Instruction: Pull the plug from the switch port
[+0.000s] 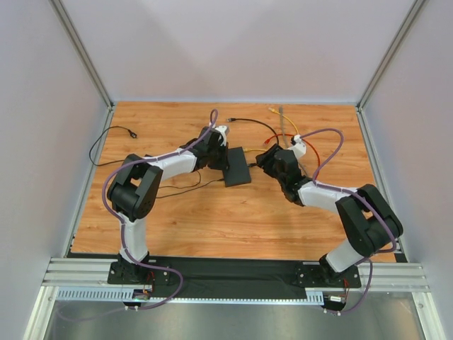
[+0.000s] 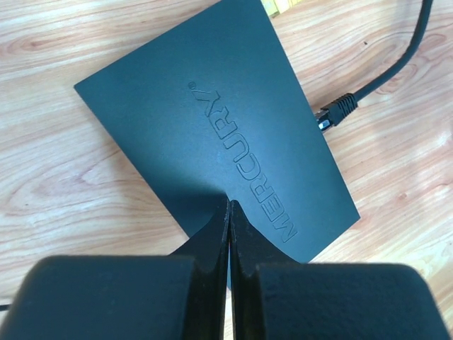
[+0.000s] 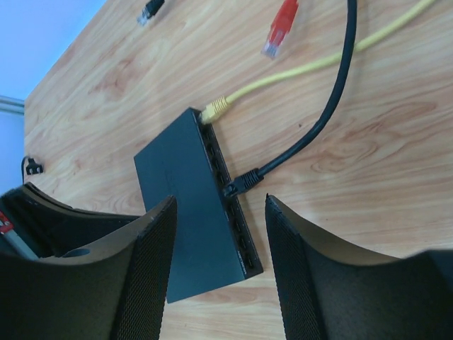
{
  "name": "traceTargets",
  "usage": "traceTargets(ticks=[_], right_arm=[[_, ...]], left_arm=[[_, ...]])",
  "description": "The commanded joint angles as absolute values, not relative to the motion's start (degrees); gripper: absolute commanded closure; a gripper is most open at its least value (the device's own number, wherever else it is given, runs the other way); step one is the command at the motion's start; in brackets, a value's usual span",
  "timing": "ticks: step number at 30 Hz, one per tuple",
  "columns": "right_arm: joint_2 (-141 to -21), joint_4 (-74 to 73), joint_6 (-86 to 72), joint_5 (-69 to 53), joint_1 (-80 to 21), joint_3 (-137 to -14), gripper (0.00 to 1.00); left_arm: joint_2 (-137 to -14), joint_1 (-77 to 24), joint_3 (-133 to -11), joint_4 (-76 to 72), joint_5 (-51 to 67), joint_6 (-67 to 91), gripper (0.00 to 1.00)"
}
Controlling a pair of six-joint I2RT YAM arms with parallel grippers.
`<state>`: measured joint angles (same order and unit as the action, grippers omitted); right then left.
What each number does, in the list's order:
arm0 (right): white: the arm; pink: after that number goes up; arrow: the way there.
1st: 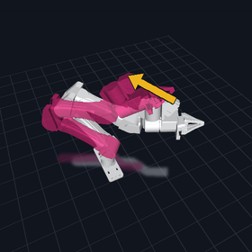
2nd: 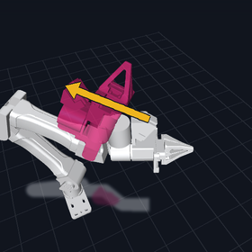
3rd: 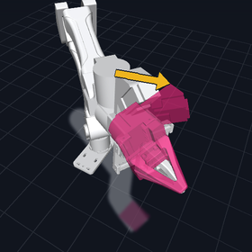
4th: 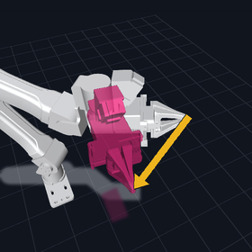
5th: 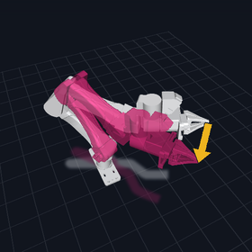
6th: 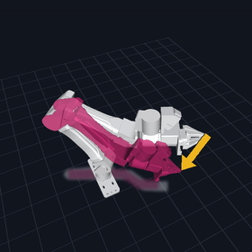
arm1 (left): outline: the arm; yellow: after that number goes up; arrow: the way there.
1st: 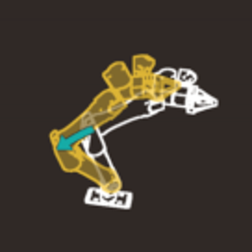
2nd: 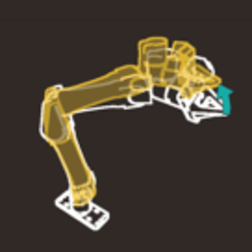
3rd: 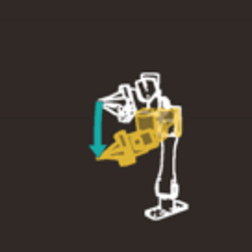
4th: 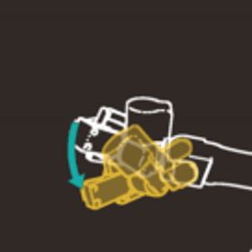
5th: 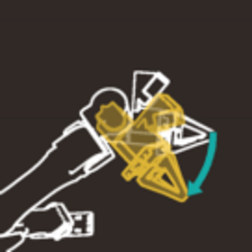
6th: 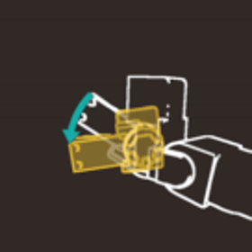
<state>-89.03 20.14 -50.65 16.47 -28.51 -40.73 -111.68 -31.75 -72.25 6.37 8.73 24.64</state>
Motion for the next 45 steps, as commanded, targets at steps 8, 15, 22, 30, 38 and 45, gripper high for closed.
traceTargets(ticks=[8, 15, 22, 30, 38, 45], right_arm=[[-95.00, 35.16, -56.78, 15.29, -29.62, -37.44, 0.45], [-97.65, 36.39, -57.57, 13.62, -29.53, -37.53, 0.47], [-94.31, 34.20, -55.90, 16.34, -29.53, -35.77, 0.47], [-93.52, 33.75, -55.46, 17.14, -29.53, -35.07, 0.47], [-95.54, 33.93, -57.04, 16.09, -29.53, -35.95, 0.48], [-96.50, 34.19, -59.49, 15.99, -29.44, -35.60, 0.54]], left_arm=[[-109.60, -32.25, -68.99, 2.11, 9.05, 25.40, 1.00], [-109.25, -33.05, -68.12, 0.80, 7.12, 25.31, 1.00], [-109.43, -33.75, -67.33, -1.49, 6.15, 25.14, 1.00], [-108.55, -33.92, -66.00, -2.02, 5.54, 25.49, 1.00], [-108.63, -33.84, -66.62, -0.88, 5.89, 25.66, 1.00], [-108.63, -33.93, -66.97, -0.62, 5.89, 25.75, 1.00]])
